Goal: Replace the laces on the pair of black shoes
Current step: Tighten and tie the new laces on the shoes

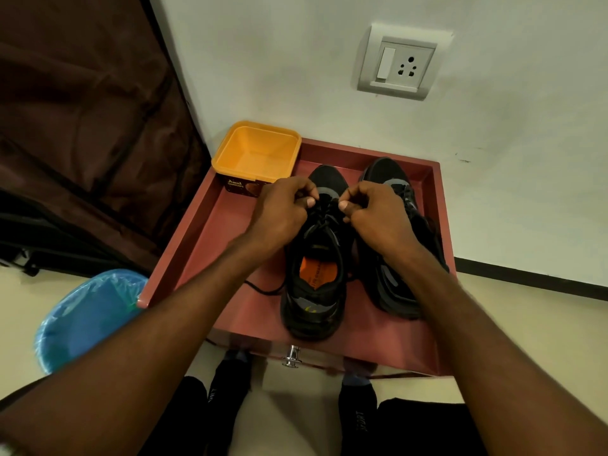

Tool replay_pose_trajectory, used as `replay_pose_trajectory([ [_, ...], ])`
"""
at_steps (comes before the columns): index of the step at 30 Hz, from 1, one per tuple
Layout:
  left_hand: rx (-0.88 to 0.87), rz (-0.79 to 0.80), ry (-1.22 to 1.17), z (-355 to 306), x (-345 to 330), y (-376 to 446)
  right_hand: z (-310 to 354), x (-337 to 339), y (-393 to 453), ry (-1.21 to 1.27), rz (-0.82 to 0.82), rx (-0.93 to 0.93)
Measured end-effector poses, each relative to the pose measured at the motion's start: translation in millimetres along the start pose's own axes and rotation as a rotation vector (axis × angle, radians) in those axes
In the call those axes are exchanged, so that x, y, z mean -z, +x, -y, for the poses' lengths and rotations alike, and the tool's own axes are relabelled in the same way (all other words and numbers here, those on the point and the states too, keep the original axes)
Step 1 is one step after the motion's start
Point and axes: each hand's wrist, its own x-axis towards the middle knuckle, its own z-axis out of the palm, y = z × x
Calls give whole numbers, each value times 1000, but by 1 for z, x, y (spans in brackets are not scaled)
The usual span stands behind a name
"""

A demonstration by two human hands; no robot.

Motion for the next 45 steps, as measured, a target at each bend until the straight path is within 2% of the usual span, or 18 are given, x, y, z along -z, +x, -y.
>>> replay_pose_trajectory([
  [3,62,17,-104,2,7,2,0,8,-2,-63,23,39],
  [8,31,205,-131,13,30,5,-1,8,-7,-135,66,117],
  [15,-16,102,-168,14,21,-3,1,-2,-7,-208,-26,194],
  [22,-169,62,-10,9,16,-1,-3,-3,-7,-211,-16,231],
  [28,-222,89,74,8,17,-1,-2,-3,-9,-188,-35,248],
  [33,-208,160,61,3,23,-4,-1,-3,-11,-245,-32,270],
  [37,-114,135,-101,11,29,-2,-2,-3,-9,-268,-9,259],
  [45,-42,118,-98,6,20,-4,-2,0,-11,51,55,73],
])
